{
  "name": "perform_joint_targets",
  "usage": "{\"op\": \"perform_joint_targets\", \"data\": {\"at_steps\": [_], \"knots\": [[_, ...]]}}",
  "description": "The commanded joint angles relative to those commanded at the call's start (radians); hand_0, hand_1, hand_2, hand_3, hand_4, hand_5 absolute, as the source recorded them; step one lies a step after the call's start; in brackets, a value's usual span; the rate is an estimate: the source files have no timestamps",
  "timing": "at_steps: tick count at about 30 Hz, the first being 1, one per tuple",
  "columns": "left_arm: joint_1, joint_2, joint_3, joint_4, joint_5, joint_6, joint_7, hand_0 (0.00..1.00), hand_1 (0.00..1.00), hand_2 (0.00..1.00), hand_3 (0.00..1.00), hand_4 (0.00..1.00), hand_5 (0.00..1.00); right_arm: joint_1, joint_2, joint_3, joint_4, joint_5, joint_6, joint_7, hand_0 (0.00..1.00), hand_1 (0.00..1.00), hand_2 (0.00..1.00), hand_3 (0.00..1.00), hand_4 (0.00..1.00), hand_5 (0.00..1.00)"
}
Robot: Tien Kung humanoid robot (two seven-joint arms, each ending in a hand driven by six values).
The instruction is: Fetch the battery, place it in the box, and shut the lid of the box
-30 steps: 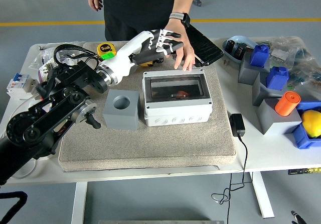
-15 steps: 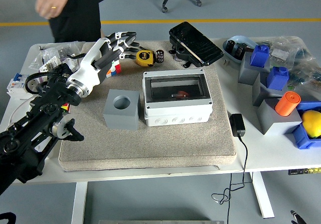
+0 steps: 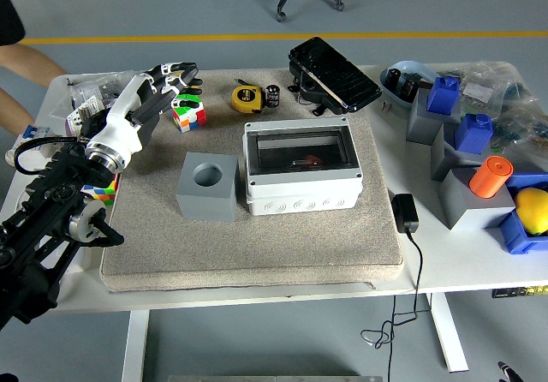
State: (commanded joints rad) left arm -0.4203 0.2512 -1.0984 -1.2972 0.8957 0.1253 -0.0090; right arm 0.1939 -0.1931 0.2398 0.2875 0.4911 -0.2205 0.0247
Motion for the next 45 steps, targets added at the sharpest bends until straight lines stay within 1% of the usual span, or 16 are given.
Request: {"op": "perform_joint_targets", "data": {"at_steps": [3, 4, 9, 10, 19, 29, 45], "knots": [[0.002, -0.005, 0.001, 0.005, 0.002, -0.002, 0.005, 0.468, 0.591, 0.578, 0.653, 0.971, 0.529, 0.000, 0.002, 0.002, 0.001, -0.004, -0.001, 0.004, 0.666, 0.640, 0.648, 0.539, 0.883, 0.447], [0.003, -0.008, 0.002, 0.006, 0.003, -0.002, 0.006, 0.468, 0.593, 0.577, 0.647, 0.964, 0.500, -0.001, 0.003, 0.002, 0.002, -0.004, -0.001, 0.005, 0.661, 0.640, 0.649, 0.540, 0.884, 0.447], [0.004, -0.016, 0.010, 0.005, 0.003, -0.004, 0.009, 0.468, 0.593, 0.577, 0.647, 0.964, 0.500, -0.003, 0.004, 0.004, 0.002, -0.005, -0.001, 0.006, 0.661, 0.640, 0.649, 0.540, 0.884, 0.447], [0.005, -0.016, 0.010, 0.004, 0.003, -0.004, 0.010, 0.466, 0.593, 0.577, 0.643, 0.957, 0.479, -0.003, 0.004, 0.004, 0.001, -0.005, 0.000, 0.006, 0.659, 0.640, 0.650, 0.539, 0.884, 0.448], [0.009, -0.016, 0.007, 0.005, 0.002, -0.004, 0.011, 0.469, 0.593, 0.578, 0.643, 0.956, 0.472, -0.008, 0.003, 0.009, -0.001, -0.003, 0.000, 0.008, 0.660, 0.640, 0.648, 0.540, 0.885, 0.448], [-0.005, -0.028, 0.009, 0.005, -0.002, -0.005, 0.014, 0.468, 0.594, 0.578, 0.642, 0.957, 0.469, -0.007, 0.008, 0.014, 0.000, -0.007, 0.000, 0.011, 0.661, 0.640, 0.648, 0.540, 0.885, 0.447], [0.007, -0.026, 0.006, 0.008, 0.009, -0.007, 0.025, 0.472, 0.594, 0.578, 0.641, 0.957, 0.468, -0.013, 0.013, 0.029, -0.001, -0.014, -0.010, 0.014, 0.662, 0.640, 0.648, 0.539, 0.885, 0.447]]}}
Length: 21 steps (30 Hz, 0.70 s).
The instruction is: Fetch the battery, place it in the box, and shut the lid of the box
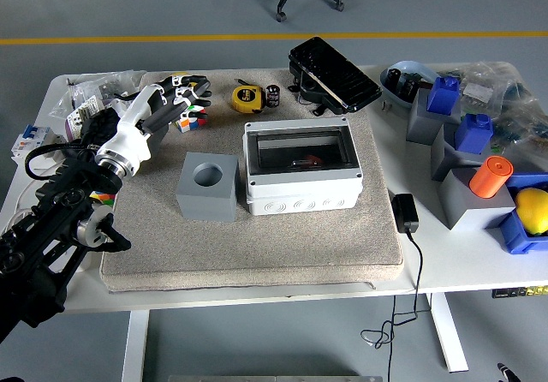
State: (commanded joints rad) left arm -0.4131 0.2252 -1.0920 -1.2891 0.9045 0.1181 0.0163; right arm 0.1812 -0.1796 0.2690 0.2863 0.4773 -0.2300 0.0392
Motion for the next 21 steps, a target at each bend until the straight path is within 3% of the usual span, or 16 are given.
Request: {"op": "perform_joint_targets", "data": {"at_steps": [21], "knots": [[0.006, 0.003, -0.018, -0.009, 0.002, 0.003, 0.001, 0.471, 0.598, 0.579, 0.642, 0.956, 0.468, -0.004, 0.000, 0.005, 0.000, 0.000, 0.007, -0.010, 0.661, 0.640, 0.649, 0.539, 0.884, 0.447]]}}
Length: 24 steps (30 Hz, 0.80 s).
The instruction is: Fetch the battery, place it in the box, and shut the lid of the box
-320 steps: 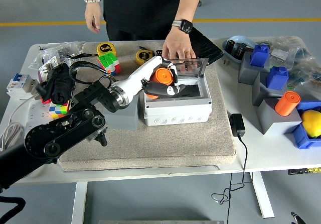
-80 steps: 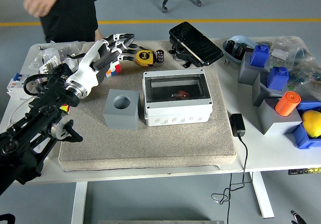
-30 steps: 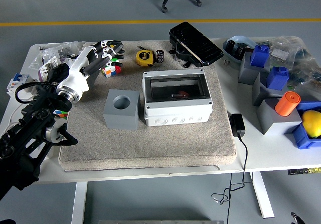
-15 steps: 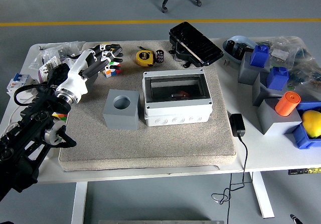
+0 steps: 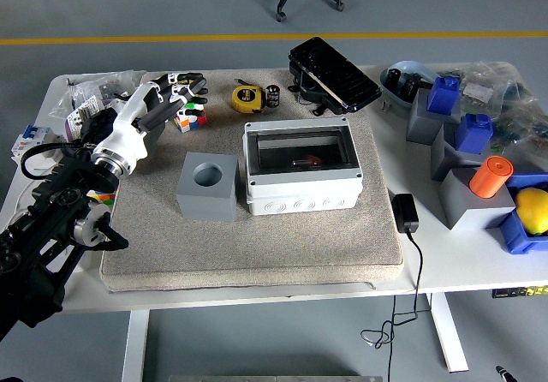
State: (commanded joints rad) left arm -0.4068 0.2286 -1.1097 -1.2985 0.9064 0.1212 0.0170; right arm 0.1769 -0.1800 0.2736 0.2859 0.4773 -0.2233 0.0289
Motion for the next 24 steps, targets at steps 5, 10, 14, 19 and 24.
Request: {"op": "perform_joint_targets", "data": {"at_steps": [5, 10, 14, 19, 24], "knots": [[-0.003, 0.004, -0.009, -0.001, 0.001, 0.000, -0.001, 0.475, 0.599, 0.579, 0.641, 0.955, 0.467, 0.004, -0.002, -0.006, 0.001, 0.004, 0.001, -0.001, 0.659, 0.640, 0.648, 0.539, 0.884, 0.447], [-0.005, 0.006, -0.013, 0.000, 0.000, 0.000, -0.003, 0.475, 0.599, 0.579, 0.641, 0.955, 0.467, 0.006, -0.006, -0.013, 0.000, 0.005, 0.002, -0.006, 0.661, 0.640, 0.648, 0.539, 0.884, 0.447], [-0.006, 0.009, -0.017, -0.001, 0.001, 0.001, -0.004, 0.475, 0.599, 0.579, 0.641, 0.955, 0.467, 0.009, -0.009, -0.015, 0.001, 0.004, 0.004, -0.007, 0.661, 0.640, 0.648, 0.539, 0.884, 0.447], [-0.005, 0.012, -0.018, 0.000, 0.001, 0.000, -0.005, 0.472, 0.598, 0.579, 0.641, 0.954, 0.466, 0.011, -0.008, -0.018, 0.001, 0.003, 0.006, -0.007, 0.660, 0.640, 0.648, 0.539, 0.883, 0.447], [-0.007, 0.014, -0.020, -0.001, 0.001, 0.001, -0.005, 0.472, 0.599, 0.579, 0.640, 0.953, 0.465, 0.012, -0.008, -0.022, 0.001, 0.003, 0.007, -0.008, 0.661, 0.640, 0.648, 0.539, 0.883, 0.448]]}}
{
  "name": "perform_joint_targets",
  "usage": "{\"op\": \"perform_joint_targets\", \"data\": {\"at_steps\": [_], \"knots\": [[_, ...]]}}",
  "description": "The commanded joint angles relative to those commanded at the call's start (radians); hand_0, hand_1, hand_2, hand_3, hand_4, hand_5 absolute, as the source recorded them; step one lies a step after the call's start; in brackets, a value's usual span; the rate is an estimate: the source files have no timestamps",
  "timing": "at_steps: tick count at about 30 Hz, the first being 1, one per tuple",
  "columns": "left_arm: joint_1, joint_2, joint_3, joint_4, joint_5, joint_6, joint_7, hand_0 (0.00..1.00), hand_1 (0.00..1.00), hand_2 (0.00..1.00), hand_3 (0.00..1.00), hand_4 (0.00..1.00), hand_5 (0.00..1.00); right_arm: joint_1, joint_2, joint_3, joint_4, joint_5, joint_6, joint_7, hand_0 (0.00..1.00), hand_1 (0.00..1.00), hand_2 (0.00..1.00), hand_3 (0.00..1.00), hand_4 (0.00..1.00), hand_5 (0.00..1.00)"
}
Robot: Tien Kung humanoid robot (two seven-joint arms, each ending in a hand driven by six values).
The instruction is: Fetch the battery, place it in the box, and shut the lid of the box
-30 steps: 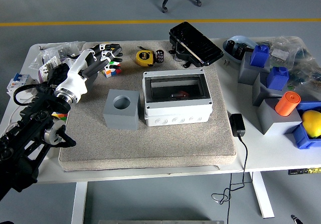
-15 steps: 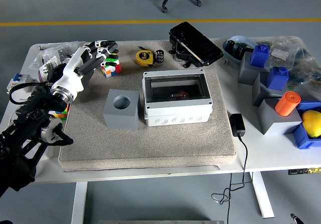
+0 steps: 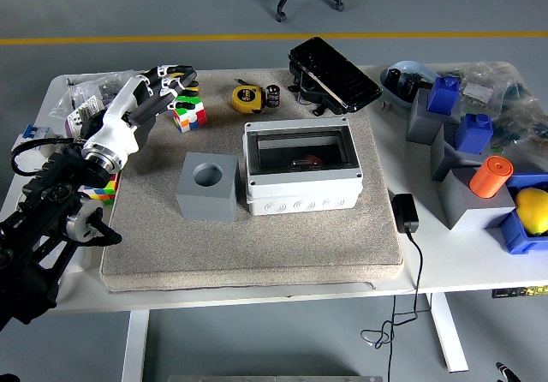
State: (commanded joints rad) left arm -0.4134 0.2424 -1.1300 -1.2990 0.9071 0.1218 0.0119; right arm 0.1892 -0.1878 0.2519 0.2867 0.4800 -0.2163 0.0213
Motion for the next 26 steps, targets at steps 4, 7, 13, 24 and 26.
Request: {"op": "perform_joint_targets", "data": {"at_steps": [4, 7, 13, 24, 26], "knots": [[-0.002, 0.001, 0.002, -0.001, -0.001, 0.000, 0.000, 0.473, 0.597, 0.578, 0.639, 0.952, 0.464, 0.001, -0.002, 0.000, 0.000, -0.001, -0.001, -0.003, 0.663, 0.640, 0.648, 0.539, 0.883, 0.448], [-0.002, 0.000, 0.003, -0.001, -0.001, 0.000, 0.000, 0.473, 0.597, 0.578, 0.639, 0.952, 0.464, 0.002, -0.004, 0.000, 0.000, -0.002, -0.003, -0.004, 0.663, 0.640, 0.648, 0.539, 0.883, 0.448], [0.002, -0.001, 0.001, -0.001, -0.001, 0.000, 0.001, 0.474, 0.598, 0.578, 0.638, 0.952, 0.464, -0.001, -0.003, 0.004, 0.000, -0.004, -0.001, -0.003, 0.664, 0.640, 0.648, 0.539, 0.883, 0.448], [0.006, -0.006, -0.002, -0.003, -0.012, 0.001, 0.005, 0.468, 0.597, 0.577, 0.638, 0.951, 0.463, -0.005, 0.001, 0.018, 0.001, -0.010, -0.002, 0.000, 0.662, 0.640, 0.648, 0.540, 0.884, 0.447], [0.005, -0.006, -0.002, -0.004, -0.014, 0.001, 0.005, 0.468, 0.597, 0.577, 0.638, 0.951, 0.463, -0.005, 0.001, 0.019, 0.001, -0.010, -0.002, 0.000, 0.662, 0.640, 0.648, 0.540, 0.884, 0.447]]}}
